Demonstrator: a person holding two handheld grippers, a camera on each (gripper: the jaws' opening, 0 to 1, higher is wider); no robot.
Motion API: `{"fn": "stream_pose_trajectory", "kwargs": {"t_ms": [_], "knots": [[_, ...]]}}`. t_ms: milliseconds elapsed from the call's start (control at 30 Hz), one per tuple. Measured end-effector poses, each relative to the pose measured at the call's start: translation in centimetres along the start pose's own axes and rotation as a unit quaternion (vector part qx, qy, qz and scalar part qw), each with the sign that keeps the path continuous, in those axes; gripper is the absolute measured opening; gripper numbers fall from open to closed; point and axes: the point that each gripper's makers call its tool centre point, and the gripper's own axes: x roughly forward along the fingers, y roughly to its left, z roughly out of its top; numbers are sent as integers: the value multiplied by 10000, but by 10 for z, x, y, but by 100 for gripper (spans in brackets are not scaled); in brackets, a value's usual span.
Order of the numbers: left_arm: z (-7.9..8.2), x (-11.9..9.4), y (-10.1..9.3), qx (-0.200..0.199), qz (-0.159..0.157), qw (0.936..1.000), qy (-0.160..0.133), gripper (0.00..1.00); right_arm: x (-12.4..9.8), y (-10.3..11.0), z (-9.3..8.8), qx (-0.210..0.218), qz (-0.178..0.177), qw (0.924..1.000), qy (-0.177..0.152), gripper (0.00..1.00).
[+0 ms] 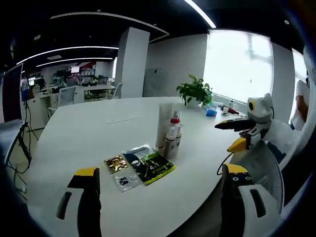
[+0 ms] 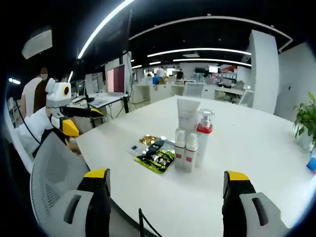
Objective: Arrange the skincare products in the storage area until every visible bottle or jar stands upright without overlapping.
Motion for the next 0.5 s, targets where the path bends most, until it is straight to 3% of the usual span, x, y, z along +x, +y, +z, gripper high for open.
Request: {"fn": "stream_pose_trajectory", "kwargs": {"t_ms": [167,500], "knots": [[-6,-1,-7,-52,-1,10000,-11,99,-2,-7,3,-198,-325,9993,-62,99],[-21,2,-5,-104,78,9998,174,99,0,-3,0,-101,-210,9997,-69,99]]}}
